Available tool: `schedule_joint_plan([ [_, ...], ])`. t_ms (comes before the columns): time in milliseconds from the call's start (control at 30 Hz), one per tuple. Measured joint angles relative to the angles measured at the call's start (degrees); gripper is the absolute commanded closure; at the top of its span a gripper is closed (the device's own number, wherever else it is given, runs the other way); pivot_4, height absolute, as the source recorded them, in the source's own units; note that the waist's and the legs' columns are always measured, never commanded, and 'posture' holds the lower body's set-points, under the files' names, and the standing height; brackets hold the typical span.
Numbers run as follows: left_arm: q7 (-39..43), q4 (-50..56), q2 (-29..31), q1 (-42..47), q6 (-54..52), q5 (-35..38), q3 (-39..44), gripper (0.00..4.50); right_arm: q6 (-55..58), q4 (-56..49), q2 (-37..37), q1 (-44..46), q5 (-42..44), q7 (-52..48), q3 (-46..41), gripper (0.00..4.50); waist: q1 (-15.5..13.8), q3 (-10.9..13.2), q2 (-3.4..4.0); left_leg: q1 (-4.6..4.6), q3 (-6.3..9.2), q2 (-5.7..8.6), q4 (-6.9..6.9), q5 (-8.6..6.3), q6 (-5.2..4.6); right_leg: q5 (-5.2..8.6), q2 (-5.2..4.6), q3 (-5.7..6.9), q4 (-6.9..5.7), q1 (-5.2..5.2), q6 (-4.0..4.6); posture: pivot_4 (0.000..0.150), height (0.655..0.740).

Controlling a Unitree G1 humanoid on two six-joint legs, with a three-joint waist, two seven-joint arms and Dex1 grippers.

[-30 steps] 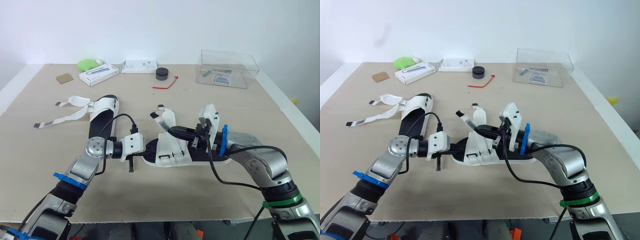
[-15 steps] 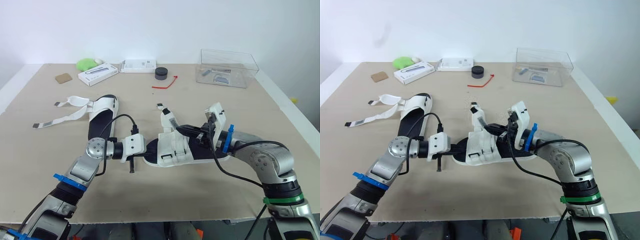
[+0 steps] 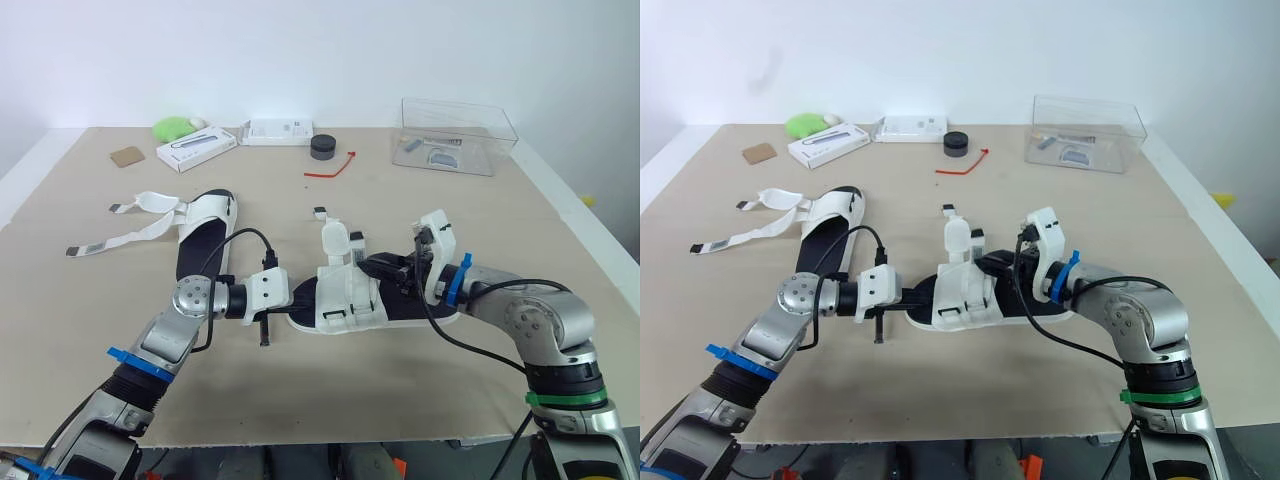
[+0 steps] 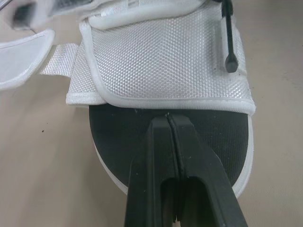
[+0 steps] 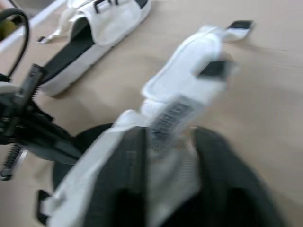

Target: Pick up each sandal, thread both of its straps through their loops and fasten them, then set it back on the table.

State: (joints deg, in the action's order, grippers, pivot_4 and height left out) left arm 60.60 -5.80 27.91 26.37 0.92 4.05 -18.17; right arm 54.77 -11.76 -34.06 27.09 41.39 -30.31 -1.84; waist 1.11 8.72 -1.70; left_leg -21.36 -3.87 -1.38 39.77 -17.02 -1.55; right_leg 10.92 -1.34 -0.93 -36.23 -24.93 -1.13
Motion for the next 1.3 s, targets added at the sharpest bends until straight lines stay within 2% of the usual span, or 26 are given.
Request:
schedule_joint_plan([
  [33, 0.0, 0.0, 0.0, 0.0, 0.0, 0.0, 0.0, 4.50, -0.2, -0.1, -0.2, 0.0, -0.2, -0.2, 0.0, 1.40, 0.0, 0.0, 0.00, -0.01, 0.00, 0.00, 0.00, 0.00, 0.00, 0.00, 0.00, 0.00, 0.00, -0.01, 0.00, 0.150, 0.7400],
  [100, 0.1, 0.0, 0.0, 0.0, 0.1, 0.0, 0.0, 4.50, -2.7, -0.3, -2.5, 1.1, -2.5, -3.2, 0.7, 0.54, 0.0, 0.0, 0.01, -0.03, -0.01, 0.01, -0.02, 0.00, 0.00, -0.01, 0.00, -0.01, 0.00, -0.04, 0.01, 0.150, 0.7400],
  [233, 0.3, -0.4, 0.1, 0.1, 0.3, 0.0, 0.1, 4.50, -8.0, -0.3, -3.2, 6.6, -5.8, -8.2, 3.1, 0.54, 0.0, 0.0, 0.01, -0.02, -0.01, 0.00, -0.02, 0.00, 0.00, 0.03, 0.03, -0.01, 0.01, -0.06, -0.09, 0.150, 0.7400],
  [333, 0.4, -0.8, -0.1, 0.5, 0.3, 0.0, 0.0, 4.50, -9.8, -0.3, -0.6, 10.5, -6.2, -10.0, 4.5, 1.32, 0.0, 0.0, 0.00, -0.02, 0.05, -0.03, -0.02, 0.00, -0.01, 0.01, 0.06, 0.02, 0.01, -0.03, -0.04, 0.150, 0.7400],
  [433, 0.6, -1.0, -0.2, 0.6, 0.4, 0.0, -0.2, 4.50, -9.9, 1.0, 1.1, 11.2, -7.3, -11.1, 7.1, 2.61, -0.1, 0.0, 0.00, -0.05, 0.02, -0.01, -0.02, 0.00, -0.01, -0.05, 0.01, 0.03, 0.01, -0.04, 0.09, 0.150, 0.7400],
  [533, 0.5, -0.8, -0.2, 0.6, 0.4, 0.0, -0.3, 4.50, -9.4, 5.6, 1.3, 11.8, -10.4, -11.8, 10.3, 4.15, -0.1, 0.0, 0.00, -0.08, -0.05, 0.08, -0.02, 0.00, -0.01, -0.07, -0.10, -0.01, 0.02, -0.08, 0.04, 0.150, 0.7400],
  [567, 0.4, -0.4, -0.2, 0.5, 0.4, 0.0, -0.3, 4.50, -8.8, 7.7, 1.1, 12.4, -11.9, -11.9, 11.4, 4.45, -0.1, 0.0, 0.00, -0.09, -0.07, 0.09, -0.02, 0.00, -0.01, -0.07, -0.11, -0.02, 0.02, -0.09, 0.04, 0.150, 0.7400],
  [800, -0.2, 0.8, 0.2, -0.7, 0.3, 0.0, 0.1, 4.50, -4.8, 13.1, -2.5, 15.5, -17.4, -14.4, 14.3, 4.45, 0.0, 0.0, 0.01, -0.12, -0.01, 0.06, -0.15, -0.01, -0.02, -0.01, -0.06, 0.00, 0.03, -0.17, 0.12, 0.150, 0.7400],
  [1233, -0.3, 0.8, 0.2, -0.8, 0.3, 0.0, 0.0, 4.50, 1.3, 12.3, -3.2, 15.8, -18.3, -17.1, 15.3, 4.45, 0.0, 0.0, 0.01, -0.12, 0.03, 0.05, -0.21, -0.01, -0.02, 0.01, -0.05, 0.04, 0.04, -0.17, 0.14, 0.150, 0.7400],
  [1300, -0.3, 0.6, 0.2, -0.7, 0.3, 0.0, 0.1, 4.50, 0.2, 14.5, -2.2, 17.0, -19.2, -17.4, 15.3, 3.94, 0.0, 0.0, 0.01, -0.11, 0.01, 0.05, -0.21, -0.01, -0.02, 0.00, -0.04, 0.03, 0.04, -0.17, 0.13, 0.150, 0.7400],
])
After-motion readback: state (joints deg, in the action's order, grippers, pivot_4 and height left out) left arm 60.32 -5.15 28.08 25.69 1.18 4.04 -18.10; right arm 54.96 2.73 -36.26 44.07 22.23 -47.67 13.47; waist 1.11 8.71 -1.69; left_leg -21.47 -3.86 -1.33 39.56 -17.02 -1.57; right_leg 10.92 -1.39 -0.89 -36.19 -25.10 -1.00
